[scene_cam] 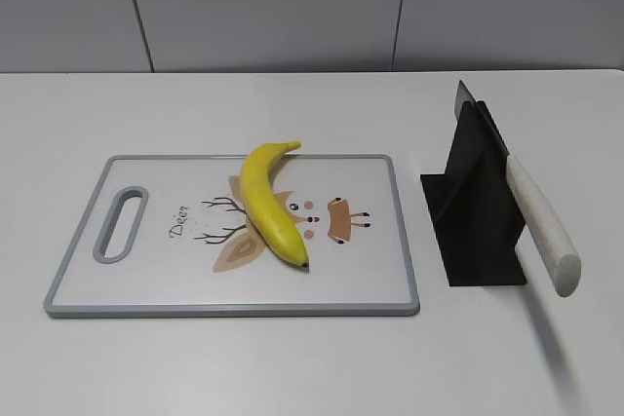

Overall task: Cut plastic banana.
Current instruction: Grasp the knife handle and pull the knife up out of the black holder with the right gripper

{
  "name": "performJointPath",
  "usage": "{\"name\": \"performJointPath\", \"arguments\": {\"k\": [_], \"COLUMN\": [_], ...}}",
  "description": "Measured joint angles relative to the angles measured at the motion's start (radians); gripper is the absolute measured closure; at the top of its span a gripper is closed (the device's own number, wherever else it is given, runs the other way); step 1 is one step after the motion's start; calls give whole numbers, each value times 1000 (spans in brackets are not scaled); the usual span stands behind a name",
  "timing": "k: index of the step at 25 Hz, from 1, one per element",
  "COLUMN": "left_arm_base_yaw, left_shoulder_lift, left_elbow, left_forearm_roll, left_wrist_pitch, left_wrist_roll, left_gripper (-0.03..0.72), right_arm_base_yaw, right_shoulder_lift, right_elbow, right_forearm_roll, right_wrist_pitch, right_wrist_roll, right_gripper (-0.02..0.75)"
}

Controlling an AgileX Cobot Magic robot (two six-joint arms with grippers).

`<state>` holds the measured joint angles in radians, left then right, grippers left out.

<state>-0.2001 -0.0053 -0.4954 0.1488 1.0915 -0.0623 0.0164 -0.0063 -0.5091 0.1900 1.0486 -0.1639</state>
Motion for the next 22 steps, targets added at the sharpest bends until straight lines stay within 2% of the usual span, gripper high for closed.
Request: {"name": "performJointPath", "arguments": {"k": [22], "left_arm_base_yaw": [0], "left_shoulder_lift": [0], "left_elbow": [0], "left_forearm_roll": [0], "left_wrist_pitch": [0], "left_wrist_roll": [0], "left_gripper": [115], "right_arm_base_yaw": [0], "right_shoulder_lift": [0], "right_elbow": [0], "right_forearm_roll": [0], "right_wrist_pitch": [0], "right_wrist_roll": [0], "right_gripper": [149]}}
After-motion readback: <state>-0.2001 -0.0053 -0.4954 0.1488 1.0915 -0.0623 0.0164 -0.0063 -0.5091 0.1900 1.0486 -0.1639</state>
